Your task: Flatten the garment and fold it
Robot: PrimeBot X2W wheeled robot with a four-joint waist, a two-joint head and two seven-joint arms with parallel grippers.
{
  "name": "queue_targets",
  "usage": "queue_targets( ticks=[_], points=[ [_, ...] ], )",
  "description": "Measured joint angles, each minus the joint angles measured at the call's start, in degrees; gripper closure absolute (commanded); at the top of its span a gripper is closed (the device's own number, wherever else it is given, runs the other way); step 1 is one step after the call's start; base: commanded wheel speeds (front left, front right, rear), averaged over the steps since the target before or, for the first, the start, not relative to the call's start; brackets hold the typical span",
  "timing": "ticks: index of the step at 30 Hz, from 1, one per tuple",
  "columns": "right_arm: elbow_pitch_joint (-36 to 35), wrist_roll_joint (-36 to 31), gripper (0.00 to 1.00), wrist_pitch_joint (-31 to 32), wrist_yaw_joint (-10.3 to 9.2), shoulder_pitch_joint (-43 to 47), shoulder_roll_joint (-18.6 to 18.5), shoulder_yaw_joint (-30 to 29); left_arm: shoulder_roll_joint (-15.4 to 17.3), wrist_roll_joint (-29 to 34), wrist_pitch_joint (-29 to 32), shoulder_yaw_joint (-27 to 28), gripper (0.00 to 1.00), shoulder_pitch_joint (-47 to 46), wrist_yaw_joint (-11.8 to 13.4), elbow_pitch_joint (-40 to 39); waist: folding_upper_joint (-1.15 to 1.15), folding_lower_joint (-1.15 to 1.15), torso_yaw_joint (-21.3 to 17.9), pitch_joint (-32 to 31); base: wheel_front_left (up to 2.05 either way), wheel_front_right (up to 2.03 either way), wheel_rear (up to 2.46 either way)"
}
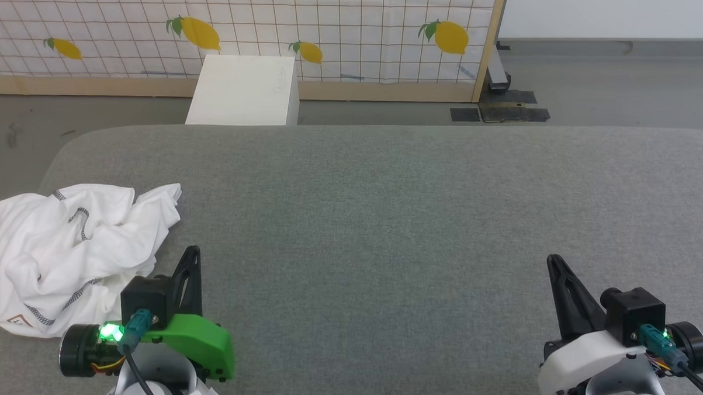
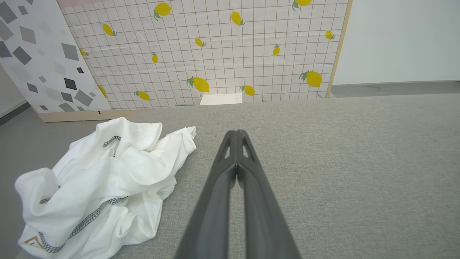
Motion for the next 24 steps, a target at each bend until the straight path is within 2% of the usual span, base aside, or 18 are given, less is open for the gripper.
queue_targets(
  ticks=[24],
  points=[
    [0.0,0.0,1.0,0.0,0.0,0.0,0.0,-0.01,0.0,0.0,0.0,-0.02,1.0,0.01,0.0,0.0,0.0,0.0,0.0,0.0,0.0,0.0,0.0]
  ],
)
